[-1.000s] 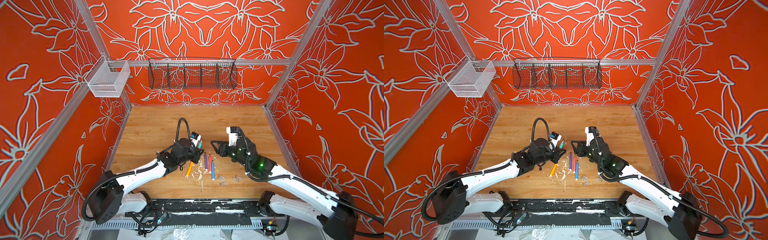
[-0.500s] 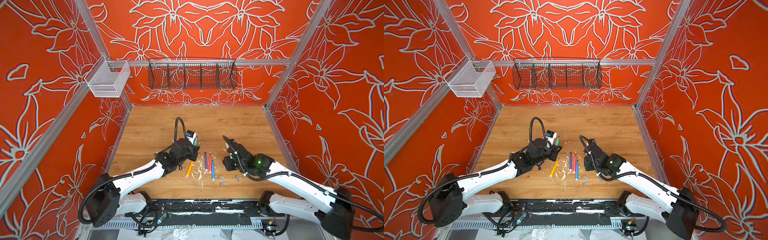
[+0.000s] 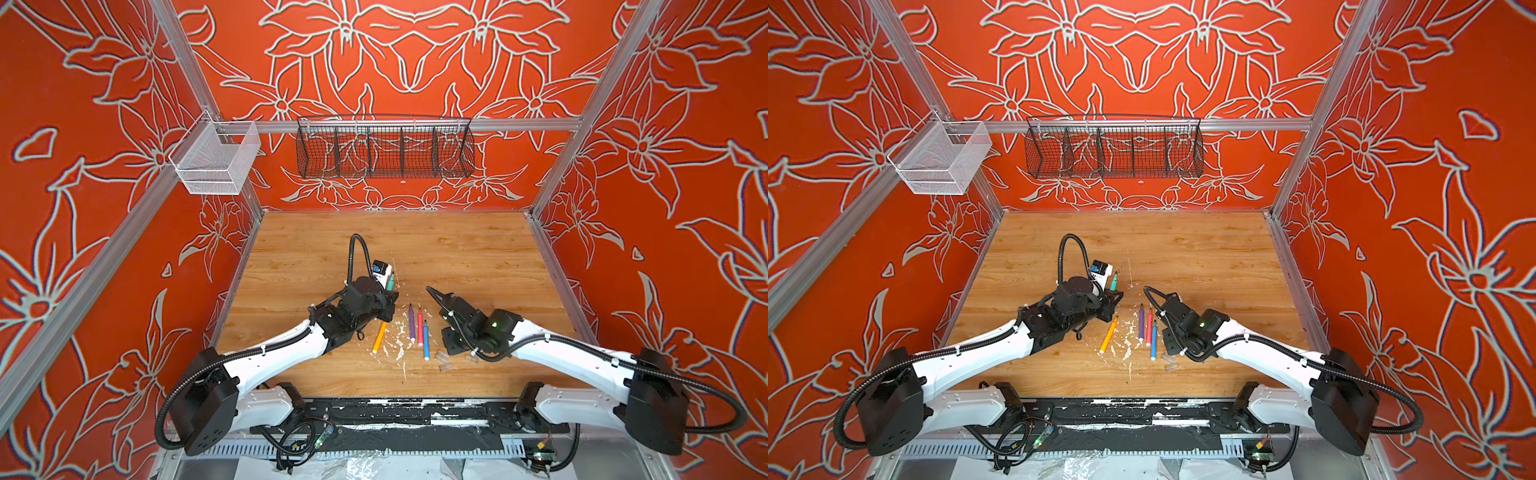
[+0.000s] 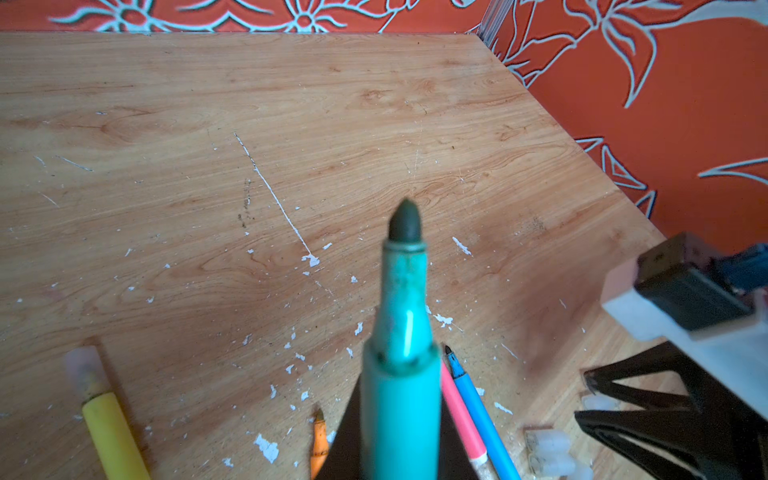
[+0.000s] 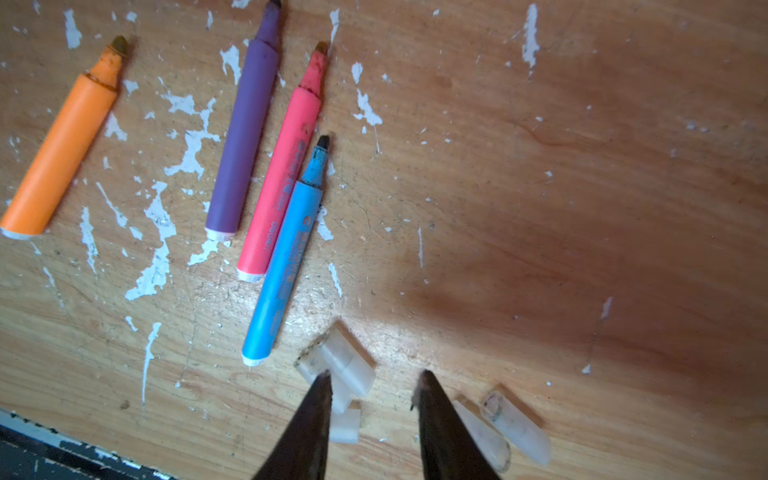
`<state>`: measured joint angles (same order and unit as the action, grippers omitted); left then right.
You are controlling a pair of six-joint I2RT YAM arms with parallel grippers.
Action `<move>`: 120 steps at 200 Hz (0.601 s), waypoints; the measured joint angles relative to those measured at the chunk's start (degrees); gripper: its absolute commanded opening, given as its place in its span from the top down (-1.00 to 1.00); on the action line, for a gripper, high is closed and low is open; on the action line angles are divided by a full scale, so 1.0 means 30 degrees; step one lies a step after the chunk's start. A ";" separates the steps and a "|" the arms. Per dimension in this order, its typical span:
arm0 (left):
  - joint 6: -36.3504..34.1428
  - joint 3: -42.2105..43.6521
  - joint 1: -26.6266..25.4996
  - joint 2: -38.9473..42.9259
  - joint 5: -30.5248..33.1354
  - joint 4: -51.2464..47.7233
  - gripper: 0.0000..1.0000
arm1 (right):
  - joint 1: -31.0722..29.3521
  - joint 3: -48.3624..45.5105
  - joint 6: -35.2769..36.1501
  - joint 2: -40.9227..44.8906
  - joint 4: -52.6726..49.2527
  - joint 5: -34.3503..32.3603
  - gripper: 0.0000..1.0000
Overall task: Insert the pens into the pen caps
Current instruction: 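Move the right gripper back over the clear caps near the blue marker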
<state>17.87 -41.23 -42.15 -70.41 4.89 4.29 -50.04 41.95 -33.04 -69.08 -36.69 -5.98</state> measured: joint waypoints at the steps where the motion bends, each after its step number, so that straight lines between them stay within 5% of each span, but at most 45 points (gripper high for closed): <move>1: 0.0000 0.0000 0.0000 0.0000 0.0000 0.0000 1.00 | -0.0015 -0.0022 0.0000 -0.0015 0.0015 0.0000 0.28; 87: 0.0007 0.0000 0.0015 0.0000 0.0000 -0.0117 1.00 | -0.1923 -0.1494 -0.1625 0.0270 -0.0007 -0.0007 0.33; 120: 0.0007 0.0000 0.0015 0.0000 0.0000 -0.0124 1.00 | -0.3016 -0.2142 -0.2849 0.1479 -0.0386 -0.0051 0.05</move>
<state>17.89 -41.23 -42.11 -70.41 4.89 3.92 -59.09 35.53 -41.58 -64.64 -37.85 -6.13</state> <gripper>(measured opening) 0.146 0.415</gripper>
